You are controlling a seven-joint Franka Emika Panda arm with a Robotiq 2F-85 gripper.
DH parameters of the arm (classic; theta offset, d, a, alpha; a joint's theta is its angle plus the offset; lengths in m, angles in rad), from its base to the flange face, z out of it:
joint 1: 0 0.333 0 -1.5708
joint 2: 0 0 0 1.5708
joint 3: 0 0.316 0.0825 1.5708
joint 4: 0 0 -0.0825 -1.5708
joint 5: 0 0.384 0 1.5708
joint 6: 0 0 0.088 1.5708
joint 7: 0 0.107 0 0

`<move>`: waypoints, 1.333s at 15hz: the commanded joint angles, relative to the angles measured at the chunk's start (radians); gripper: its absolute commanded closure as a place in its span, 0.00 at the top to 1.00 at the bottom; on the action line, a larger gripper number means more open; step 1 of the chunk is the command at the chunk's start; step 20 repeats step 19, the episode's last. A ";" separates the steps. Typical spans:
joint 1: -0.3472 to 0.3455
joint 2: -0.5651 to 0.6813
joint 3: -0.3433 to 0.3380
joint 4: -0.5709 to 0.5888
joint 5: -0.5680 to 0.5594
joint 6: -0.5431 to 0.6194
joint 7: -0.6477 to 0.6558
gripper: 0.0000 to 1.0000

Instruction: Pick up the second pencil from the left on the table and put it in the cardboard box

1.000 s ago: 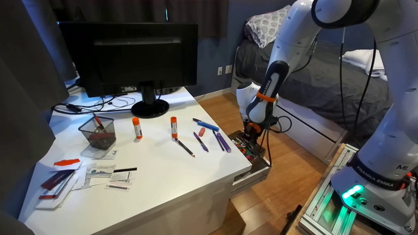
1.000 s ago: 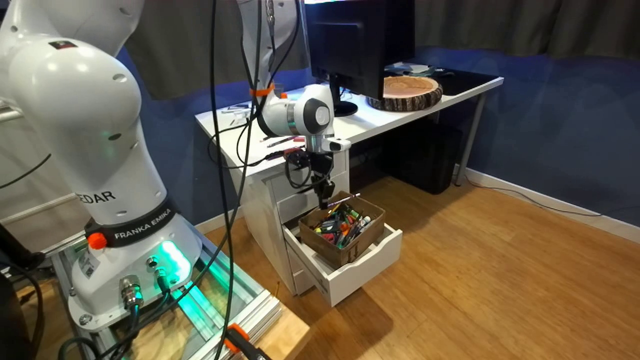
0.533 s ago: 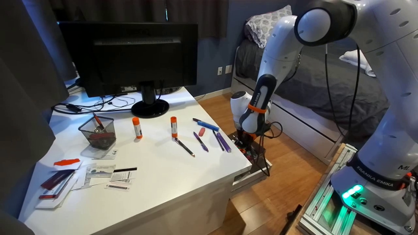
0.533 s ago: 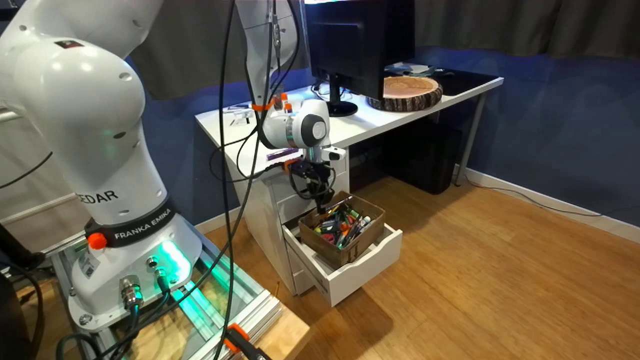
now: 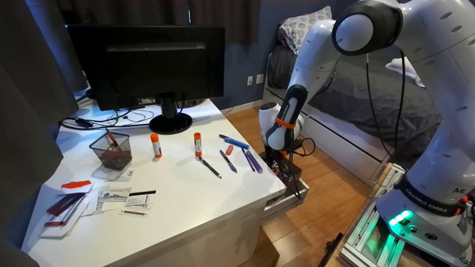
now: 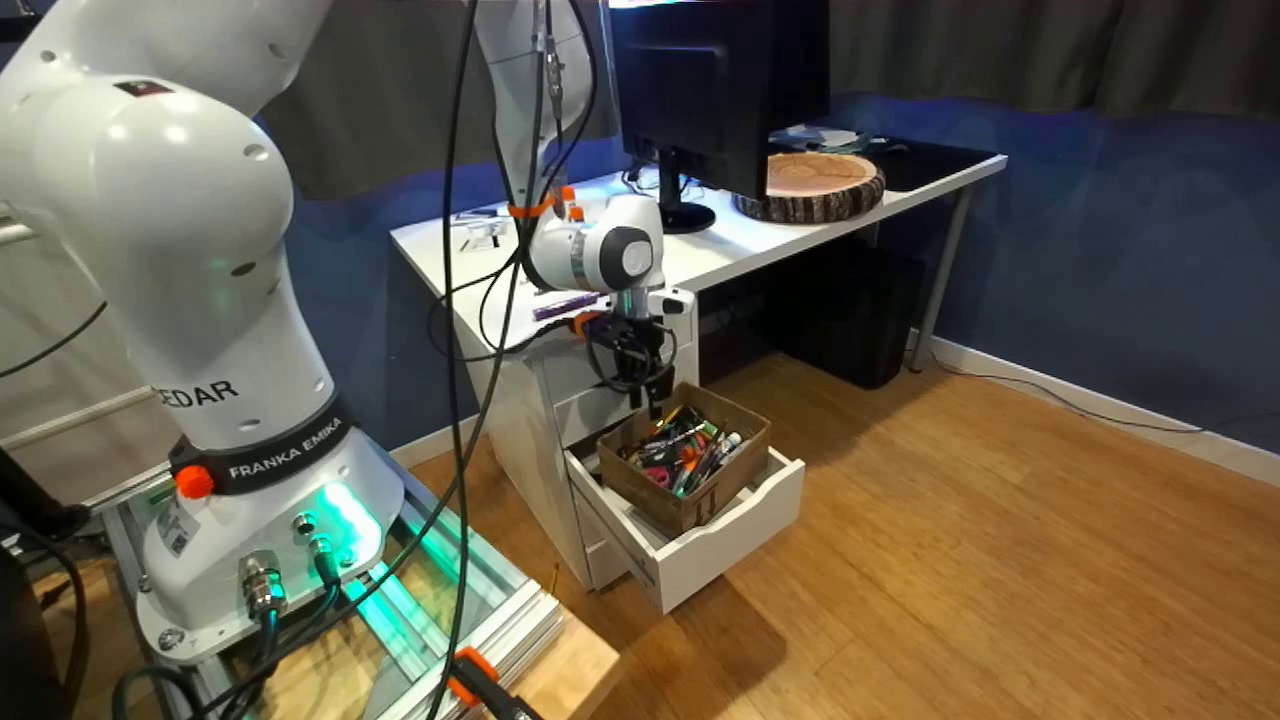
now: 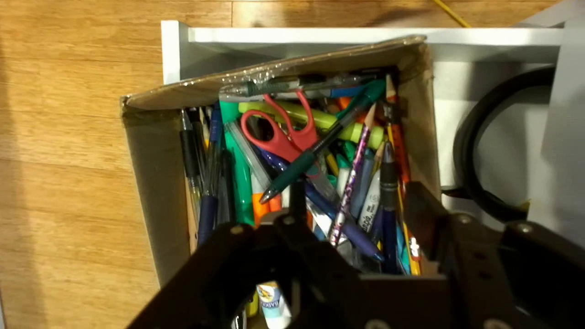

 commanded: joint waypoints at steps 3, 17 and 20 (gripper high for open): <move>-0.067 -0.196 0.047 -0.111 0.094 -0.011 -0.110 0.99; -0.151 -0.598 0.061 -0.354 0.106 -0.063 -0.174 1.00; -0.154 -0.619 0.065 -0.371 0.109 -0.064 -0.176 1.00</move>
